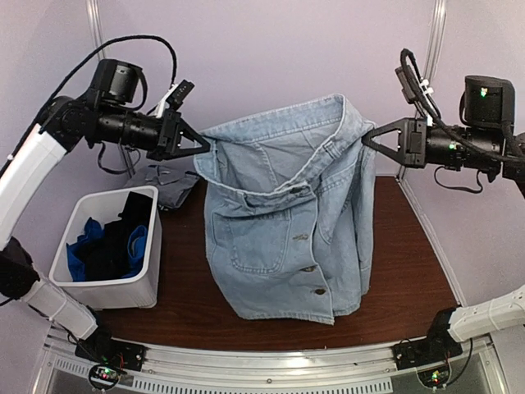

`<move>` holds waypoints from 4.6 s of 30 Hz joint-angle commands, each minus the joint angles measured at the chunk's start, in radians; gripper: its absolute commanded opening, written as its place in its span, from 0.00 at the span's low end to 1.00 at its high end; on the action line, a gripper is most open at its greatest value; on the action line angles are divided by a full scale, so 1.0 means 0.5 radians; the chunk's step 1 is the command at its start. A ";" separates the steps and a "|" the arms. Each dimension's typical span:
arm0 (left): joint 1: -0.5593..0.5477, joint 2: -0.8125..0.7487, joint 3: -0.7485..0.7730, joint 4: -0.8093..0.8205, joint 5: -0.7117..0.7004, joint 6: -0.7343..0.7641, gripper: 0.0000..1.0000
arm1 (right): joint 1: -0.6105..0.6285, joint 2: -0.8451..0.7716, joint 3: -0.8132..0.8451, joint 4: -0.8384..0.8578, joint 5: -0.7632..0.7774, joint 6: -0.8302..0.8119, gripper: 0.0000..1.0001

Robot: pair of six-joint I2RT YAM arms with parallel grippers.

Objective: Fold and stack the mixed laundry pile
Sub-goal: Flatten out the crumpled skirt at the center of the board, then rotate the crumpled skirt at the center of the board.

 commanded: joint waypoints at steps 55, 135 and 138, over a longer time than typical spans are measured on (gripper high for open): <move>0.263 1.263 -1.041 1.699 -0.173 -0.122 0.41 | -1.186 2.506 0.399 0.363 -1.177 -0.320 0.41; -0.105 1.072 -0.945 0.961 -0.147 0.114 0.64 | -1.131 1.523 -0.779 0.252 -0.682 -0.312 0.71; -0.105 1.161 -0.937 0.958 -0.152 0.110 0.63 | -1.131 1.507 -0.940 0.284 -0.699 -0.313 0.70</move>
